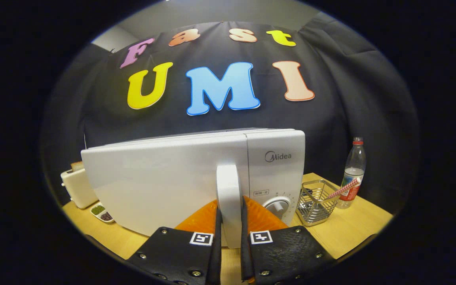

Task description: Open the microwave, put the food inside, and close the microwave door.

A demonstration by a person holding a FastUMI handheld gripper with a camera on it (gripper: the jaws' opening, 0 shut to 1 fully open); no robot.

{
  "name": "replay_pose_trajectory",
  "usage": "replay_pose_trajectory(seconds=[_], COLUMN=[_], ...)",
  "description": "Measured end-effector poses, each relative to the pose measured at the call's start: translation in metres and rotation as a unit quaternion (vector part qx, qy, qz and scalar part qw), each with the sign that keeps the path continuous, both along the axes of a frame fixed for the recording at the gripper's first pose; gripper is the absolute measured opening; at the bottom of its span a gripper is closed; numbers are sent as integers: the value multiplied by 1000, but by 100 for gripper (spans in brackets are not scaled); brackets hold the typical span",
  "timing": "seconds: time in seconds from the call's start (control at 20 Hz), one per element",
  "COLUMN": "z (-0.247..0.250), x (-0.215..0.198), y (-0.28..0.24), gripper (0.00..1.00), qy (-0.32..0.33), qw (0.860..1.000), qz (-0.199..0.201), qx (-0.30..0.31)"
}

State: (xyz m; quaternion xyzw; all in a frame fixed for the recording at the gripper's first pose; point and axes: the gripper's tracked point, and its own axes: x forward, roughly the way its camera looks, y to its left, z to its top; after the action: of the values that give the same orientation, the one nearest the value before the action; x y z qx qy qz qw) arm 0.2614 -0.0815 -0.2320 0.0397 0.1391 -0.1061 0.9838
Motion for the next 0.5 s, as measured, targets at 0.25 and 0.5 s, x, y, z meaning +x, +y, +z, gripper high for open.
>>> replay_pose_trajectory(seconds=[0.25, 0.5], z=[-1, 1], x=[-3, -12], y=[3, 7], gripper=[20, 10], qy=[8, 6], qw=[999, 999], qz=[2, 0], qx=[38, 40])
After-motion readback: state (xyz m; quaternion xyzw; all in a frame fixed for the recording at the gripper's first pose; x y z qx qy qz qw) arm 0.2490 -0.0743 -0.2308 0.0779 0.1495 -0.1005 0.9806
